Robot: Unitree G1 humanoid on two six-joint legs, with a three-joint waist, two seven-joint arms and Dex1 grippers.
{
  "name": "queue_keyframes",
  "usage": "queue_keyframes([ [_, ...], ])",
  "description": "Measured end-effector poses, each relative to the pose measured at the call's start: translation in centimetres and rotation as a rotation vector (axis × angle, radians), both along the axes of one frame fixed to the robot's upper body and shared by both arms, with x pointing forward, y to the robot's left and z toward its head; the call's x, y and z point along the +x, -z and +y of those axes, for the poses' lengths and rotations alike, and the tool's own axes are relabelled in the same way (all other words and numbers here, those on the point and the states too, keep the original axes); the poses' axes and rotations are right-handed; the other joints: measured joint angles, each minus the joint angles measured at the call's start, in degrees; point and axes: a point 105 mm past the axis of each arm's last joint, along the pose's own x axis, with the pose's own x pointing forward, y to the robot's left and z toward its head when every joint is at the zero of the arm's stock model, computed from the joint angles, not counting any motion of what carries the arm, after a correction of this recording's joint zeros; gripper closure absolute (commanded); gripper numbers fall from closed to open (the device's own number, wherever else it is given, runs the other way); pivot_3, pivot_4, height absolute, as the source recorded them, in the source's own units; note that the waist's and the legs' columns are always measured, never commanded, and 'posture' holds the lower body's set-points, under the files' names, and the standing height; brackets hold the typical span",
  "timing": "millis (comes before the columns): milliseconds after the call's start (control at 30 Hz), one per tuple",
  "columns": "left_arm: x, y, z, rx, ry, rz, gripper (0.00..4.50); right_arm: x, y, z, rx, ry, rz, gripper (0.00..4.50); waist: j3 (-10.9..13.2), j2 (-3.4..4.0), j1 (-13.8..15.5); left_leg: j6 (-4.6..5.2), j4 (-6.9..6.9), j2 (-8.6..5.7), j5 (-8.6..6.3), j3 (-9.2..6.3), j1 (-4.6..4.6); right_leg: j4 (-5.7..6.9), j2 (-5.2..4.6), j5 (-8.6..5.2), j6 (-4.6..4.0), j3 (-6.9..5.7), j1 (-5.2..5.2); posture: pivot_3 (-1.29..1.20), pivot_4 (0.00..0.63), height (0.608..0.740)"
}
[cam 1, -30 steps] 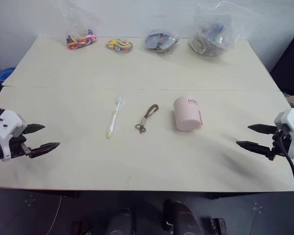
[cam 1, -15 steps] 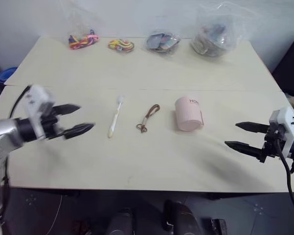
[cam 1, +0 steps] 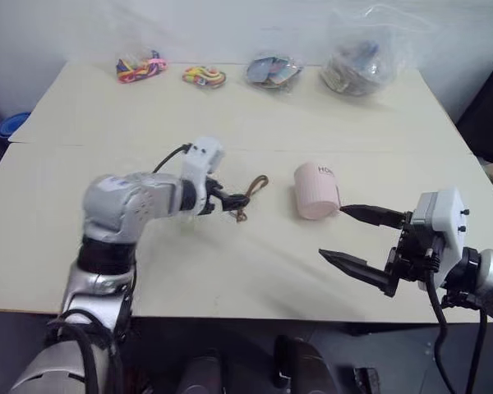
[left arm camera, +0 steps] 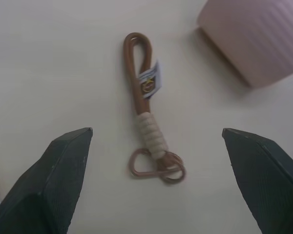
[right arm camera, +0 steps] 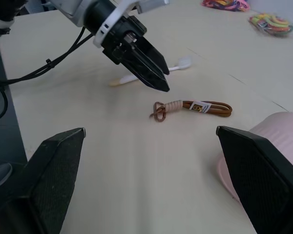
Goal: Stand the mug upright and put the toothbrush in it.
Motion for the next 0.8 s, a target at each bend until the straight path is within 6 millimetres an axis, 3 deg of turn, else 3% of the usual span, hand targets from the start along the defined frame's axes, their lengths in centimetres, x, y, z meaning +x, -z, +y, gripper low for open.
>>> queue_keyframes([
  [100, 1.7, 0.6, -1.8, 0.025, -0.002, -0.002, 0.00, 0.1, 0.3, 0.3, 0.015, 0.015, 0.010, 0.04, 0.00, -0.01, 0.05, 0.00, -0.03, 0.01, 0.00, 0.09, -0.02, -0.08, 0.03, 0.00, 0.01, -0.04, 0.02, 0.00, 0.150, 0.740],
  [200, 2.2, 1.9, -3.7, 0.027, 0.027, 0.038, 0.58, 0.3, 0.2, 0.2, 0.025, 0.041, -0.004, 0.00, 0.01, -0.01, 0.12, 0.00, -0.05, 0.03, 0.00, 0.36, -0.04, -0.11, 0.05, 0.00, 0.01, -0.08, 0.02, 0.00, 0.150, 0.740],
  [300, 2.4, 2.9, -4.2, 0.037, 0.042, 0.057, 1.49, 0.3, 0.1, 0.2, 0.031, 0.052, -0.015, 0.00, 0.02, -0.03, 0.05, 0.00, -0.07, 0.07, 0.00, 0.36, -0.03, -0.14, 0.08, 0.00, 0.01, -0.09, 0.02, 0.00, 0.150, 0.740],
  [600, 3.1, 3.1, -3.0, 0.051, -0.004, 0.054, 4.40, 0.2, -0.1, 0.4, 0.044, 0.043, -0.013, 0.00, 0.02, -0.03, 0.04, 0.00, -0.06, 0.08, 0.00, 0.38, -0.01, -0.13, 0.07, 0.01, 0.02, -0.06, 0.04, 0.00, 0.150, 0.740],
  [700, 3.3, 2.0, -1.4, 0.030, -0.049, 0.042, 4.47, 0.5, -0.5, 0.7, 0.053, 0.026, -0.027, 0.00, 0.03, -0.06, -0.26, 0.00, -0.06, 0.11, 0.00, 0.36, -0.03, -0.13, 0.08, 0.01, 0.02, -0.06, 0.02, 0.00, 0.150, 0.740],
  [800, 3.8, -1.2, 1.7, -0.037, -0.151, -0.018, 4.47, 0.6, -0.7, 1.2, 0.059, -0.008, -0.027, 0.00, 0.03, -0.06, -0.57, 0.00, -0.10, 0.17, 0.00, 0.21, -0.03, -0.11, 0.10, 0.01, 0.02, -0.06, -0.04, 0.00, 0.150, 0.740],
])
